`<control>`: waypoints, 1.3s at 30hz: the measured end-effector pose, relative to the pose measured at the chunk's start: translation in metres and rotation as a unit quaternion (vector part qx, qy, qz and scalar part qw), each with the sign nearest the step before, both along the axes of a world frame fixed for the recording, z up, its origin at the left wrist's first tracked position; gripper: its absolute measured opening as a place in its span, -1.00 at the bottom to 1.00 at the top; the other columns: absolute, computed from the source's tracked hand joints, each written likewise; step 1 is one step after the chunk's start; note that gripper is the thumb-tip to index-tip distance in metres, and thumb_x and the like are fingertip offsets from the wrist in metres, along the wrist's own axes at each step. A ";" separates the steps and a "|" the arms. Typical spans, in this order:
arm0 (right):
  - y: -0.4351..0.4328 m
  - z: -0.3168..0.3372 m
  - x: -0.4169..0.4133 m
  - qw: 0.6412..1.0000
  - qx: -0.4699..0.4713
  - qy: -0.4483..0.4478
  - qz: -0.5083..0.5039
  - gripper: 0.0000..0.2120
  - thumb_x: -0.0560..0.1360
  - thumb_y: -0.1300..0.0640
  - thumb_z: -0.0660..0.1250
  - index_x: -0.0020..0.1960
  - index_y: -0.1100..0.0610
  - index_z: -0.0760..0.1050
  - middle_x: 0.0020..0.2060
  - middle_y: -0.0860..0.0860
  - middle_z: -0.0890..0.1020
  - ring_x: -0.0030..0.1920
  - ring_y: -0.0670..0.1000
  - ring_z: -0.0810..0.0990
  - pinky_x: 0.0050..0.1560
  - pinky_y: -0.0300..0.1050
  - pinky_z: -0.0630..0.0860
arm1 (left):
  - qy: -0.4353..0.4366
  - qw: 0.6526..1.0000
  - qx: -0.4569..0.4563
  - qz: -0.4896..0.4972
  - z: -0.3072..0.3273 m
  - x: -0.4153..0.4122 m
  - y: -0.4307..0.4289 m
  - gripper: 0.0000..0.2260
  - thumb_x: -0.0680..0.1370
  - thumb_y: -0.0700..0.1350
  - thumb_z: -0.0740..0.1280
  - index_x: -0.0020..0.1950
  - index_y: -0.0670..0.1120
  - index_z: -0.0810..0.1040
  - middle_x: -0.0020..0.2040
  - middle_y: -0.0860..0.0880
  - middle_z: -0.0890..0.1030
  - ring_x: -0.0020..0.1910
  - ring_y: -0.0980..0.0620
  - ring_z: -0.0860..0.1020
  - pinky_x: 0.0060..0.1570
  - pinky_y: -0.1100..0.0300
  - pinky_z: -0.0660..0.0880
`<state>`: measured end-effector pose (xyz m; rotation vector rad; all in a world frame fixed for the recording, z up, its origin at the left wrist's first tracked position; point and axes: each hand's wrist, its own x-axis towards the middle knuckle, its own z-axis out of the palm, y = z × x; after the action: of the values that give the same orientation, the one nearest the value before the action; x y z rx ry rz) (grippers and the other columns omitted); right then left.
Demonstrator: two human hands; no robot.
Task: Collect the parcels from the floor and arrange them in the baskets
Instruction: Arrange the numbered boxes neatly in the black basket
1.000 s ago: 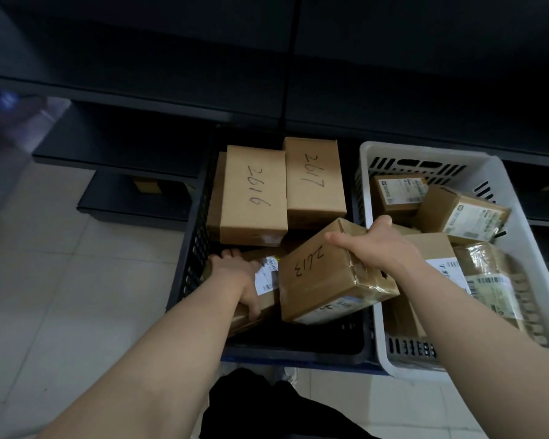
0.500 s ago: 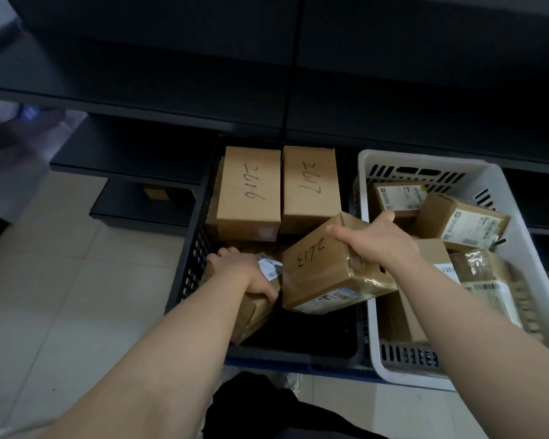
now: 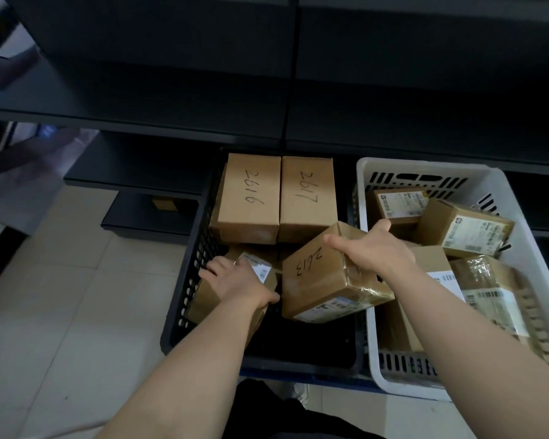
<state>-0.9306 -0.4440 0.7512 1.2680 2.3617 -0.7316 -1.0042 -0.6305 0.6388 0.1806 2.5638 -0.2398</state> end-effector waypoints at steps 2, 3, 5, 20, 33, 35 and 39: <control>0.001 -0.003 0.001 1.000 0.003 0.003 -0.003 -0.08 0.32 -0.47 0.30 0.37 0.15 0.12 -0.31 -0.01 0.49 -0.23 0.05 0.55 -0.19 -0.04 0.50 | -0.003 1.000 0.008 0.021 -0.005 0.003 0.001 0.07 0.11 0.44 0.41 0.50 -0.02 0.19 0.43 -0.29 0.20 0.40 -0.31 0.14 0.36 -0.24 0.09; 0.002 -0.005 0.001 1.000 0.005 0.005 -0.006 -0.09 0.32 -0.48 0.30 0.35 0.14 0.12 -0.30 -0.01 0.48 -0.21 0.06 0.56 -0.19 -0.03 0.50 | -0.012 0.998 0.022 0.051 -0.009 0.004 0.001 0.07 0.11 0.43 0.41 0.50 -0.02 0.18 0.43 -0.29 0.19 0.41 -0.31 0.14 0.36 -0.25 0.10; 0.001 -0.009 0.002 1.000 0.007 0.008 -0.007 -0.11 0.30 -0.49 0.29 0.31 0.12 0.13 -0.28 -0.02 0.44 -0.16 0.09 0.57 -0.16 -0.02 0.51 | -0.028 0.992 0.049 0.113 -0.017 0.007 -0.001 0.07 0.12 0.43 0.42 0.50 0.00 0.14 0.44 -0.29 0.19 0.41 -0.31 0.15 0.36 -0.28 0.13; -0.005 -0.035 -0.001 0.999 0.023 -0.012 0.026 -0.09 0.31 -0.52 0.21 0.41 0.08 0.16 -0.07 0.00 0.48 -0.10 0.08 0.54 -0.33 -0.11 0.37 | -0.068 0.989 -0.131 0.011 -0.070 0.016 -0.023 0.05 0.34 0.51 0.16 0.58 -0.13 -0.05 0.48 -0.28 0.16 0.44 -0.28 0.17 0.35 -0.41 0.03; -0.011 -0.038 -0.004 1.000 0.016 -0.019 0.014 -0.02 0.29 -0.55 0.22 0.44 0.09 0.13 0.15 0.05 0.52 0.01 0.12 0.57 -0.11 0.00 0.52 | -0.208 0.972 0.054 0.094 -0.081 -0.007 -0.052 -0.13 0.50 -0.16 0.35 0.57 -0.19 -0.22 0.39 -0.18 0.38 0.22 -0.12 0.48 0.17 0.08 0.47; -0.013 -0.038 -0.005 1.000 0.018 -0.022 0.011 -0.02 0.29 -0.55 0.22 0.44 0.09 0.12 0.10 0.04 0.50 -0.01 0.12 0.58 -0.14 -0.02 0.52 | -0.209 0.973 0.080 0.049 -0.087 -0.005 -0.058 -0.09 0.48 -0.18 0.36 0.57 -0.13 -0.27 0.30 -0.13 0.47 0.10 -0.06 0.52 0.05 0.14 0.50; -0.017 -0.041 -0.005 0.999 0.029 -0.020 0.003 -0.03 0.28 -0.55 0.22 0.43 0.09 0.14 0.01 0.02 0.51 -0.03 0.11 0.59 -0.09 0.00 0.55 | -0.200 0.976 0.088 -0.001 -0.093 -0.009 -0.061 -0.11 0.50 -0.08 0.37 0.59 -0.08 -0.22 0.25 -0.11 0.52 0.11 -0.07 0.55 0.10 0.06 0.54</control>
<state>-0.9353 -0.4613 0.7103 1.2853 2.3695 -0.6334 -1.0133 -0.6914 0.5461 0.2676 2.1811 0.0254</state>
